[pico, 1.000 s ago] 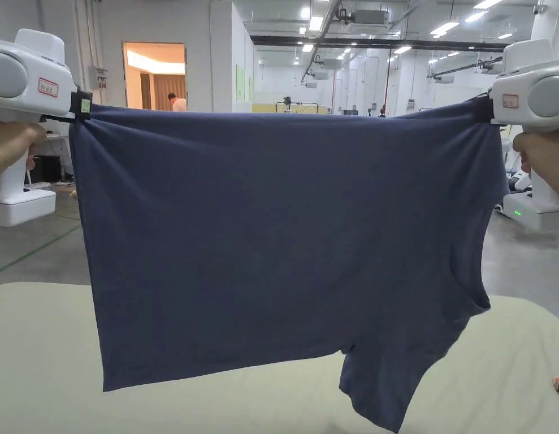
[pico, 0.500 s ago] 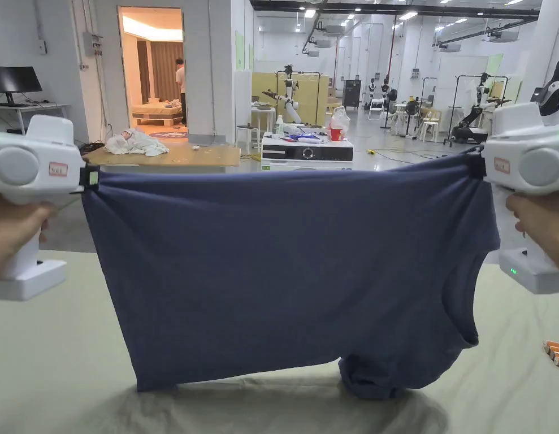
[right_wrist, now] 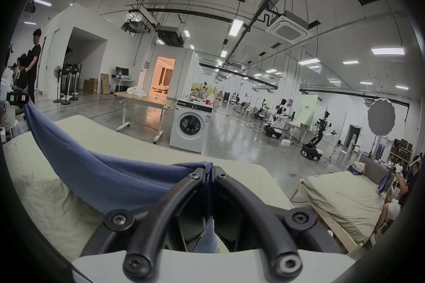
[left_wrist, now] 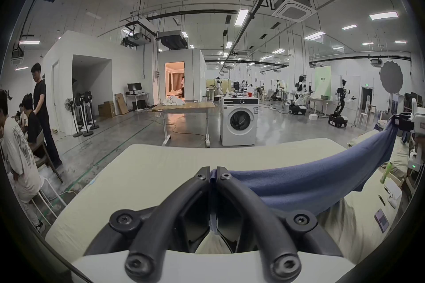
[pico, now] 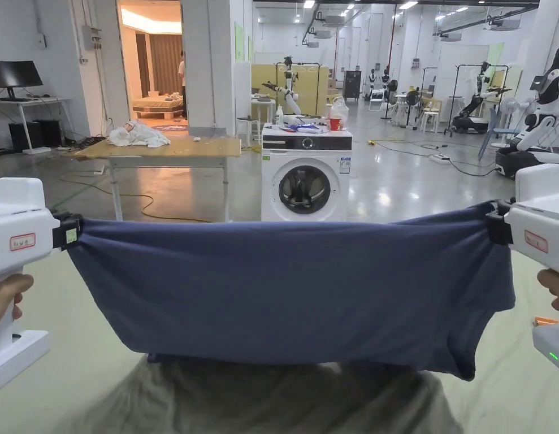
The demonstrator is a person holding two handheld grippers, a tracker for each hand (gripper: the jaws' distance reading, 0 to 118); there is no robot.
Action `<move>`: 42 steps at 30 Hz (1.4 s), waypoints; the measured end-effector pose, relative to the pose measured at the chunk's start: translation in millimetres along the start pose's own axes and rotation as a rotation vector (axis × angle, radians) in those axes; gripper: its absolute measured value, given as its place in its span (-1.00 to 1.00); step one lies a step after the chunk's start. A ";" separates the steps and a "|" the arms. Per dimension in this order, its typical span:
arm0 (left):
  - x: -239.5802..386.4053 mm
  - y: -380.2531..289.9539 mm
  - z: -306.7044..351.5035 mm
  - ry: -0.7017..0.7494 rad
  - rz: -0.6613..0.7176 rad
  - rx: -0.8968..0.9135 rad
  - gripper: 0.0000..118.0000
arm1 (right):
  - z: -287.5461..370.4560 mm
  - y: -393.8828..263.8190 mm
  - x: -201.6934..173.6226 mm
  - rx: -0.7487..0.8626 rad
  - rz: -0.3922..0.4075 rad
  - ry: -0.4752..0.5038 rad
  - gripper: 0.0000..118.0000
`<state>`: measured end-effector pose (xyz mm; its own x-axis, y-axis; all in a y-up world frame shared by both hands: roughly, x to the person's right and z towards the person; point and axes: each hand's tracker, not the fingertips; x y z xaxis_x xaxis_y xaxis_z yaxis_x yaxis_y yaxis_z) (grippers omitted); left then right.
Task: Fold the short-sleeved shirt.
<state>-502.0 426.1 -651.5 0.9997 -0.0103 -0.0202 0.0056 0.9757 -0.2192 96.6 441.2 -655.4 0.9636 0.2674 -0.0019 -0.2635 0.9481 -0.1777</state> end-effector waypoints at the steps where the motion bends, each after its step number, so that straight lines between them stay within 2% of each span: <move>1: -0.1 -7.1 8.8 -0.005 0.009 -0.004 -1.00 | 7.7 -7.3 -0.9 -0.010 0.002 0.003 -0.96; 12: 3.8 -124.5 108.2 -0.031 0.071 -0.121 -1.00 | 87.2 -124.2 -14.7 -0.166 0.012 0.066 -0.96; 16: 8.4 -171.3 136.2 -0.018 0.069 -0.191 -1.00 | 114.2 -170.8 -24.1 -0.241 -0.004 0.084 -0.96; 21: 16.7 -223.2 157.6 0.002 0.053 -0.297 -1.00 | 137.8 -225.3 -30.6 -0.368 -0.064 0.124 -0.96; 23: 17.6 -240.3 161.9 -0.005 0.053 -0.334 -1.00 | 144.5 -245.0 -32.1 -0.419 -0.078 0.129 -0.96; 29: 21.6 -286.9 161.1 0.006 0.050 -0.444 -1.00 | 155.3 -299.6 -45.1 -0.546 -0.038 0.149 -0.96; 37: 18.3 -329.7 136.4 0.007 -0.008 -0.555 -0.99 | 146.5 -339.2 -52.4 -0.662 -0.082 0.162 -0.93; 39: 19.8 -335.9 135.8 0.017 -0.012 -0.575 -0.91 | 146.6 -340.8 -54.9 -0.672 -0.087 0.157 -0.83; 40: 20.0 -337.1 135.3 0.019 -0.016 -0.585 -0.81 | 148.1 -339.7 -55.8 -0.683 -0.084 0.158 -0.68; 42: 22.1 -338.2 140.5 0.030 -0.029 -0.589 -0.64 | 152.6 -332.8 -54.7 -0.697 -0.112 0.157 -0.25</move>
<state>-478.7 126.7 -440.8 0.9982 -0.0503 -0.0320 0.0114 0.6887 -0.7250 124.6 137.3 -446.0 0.9921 0.0974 -0.0786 -0.1224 0.6242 -0.7716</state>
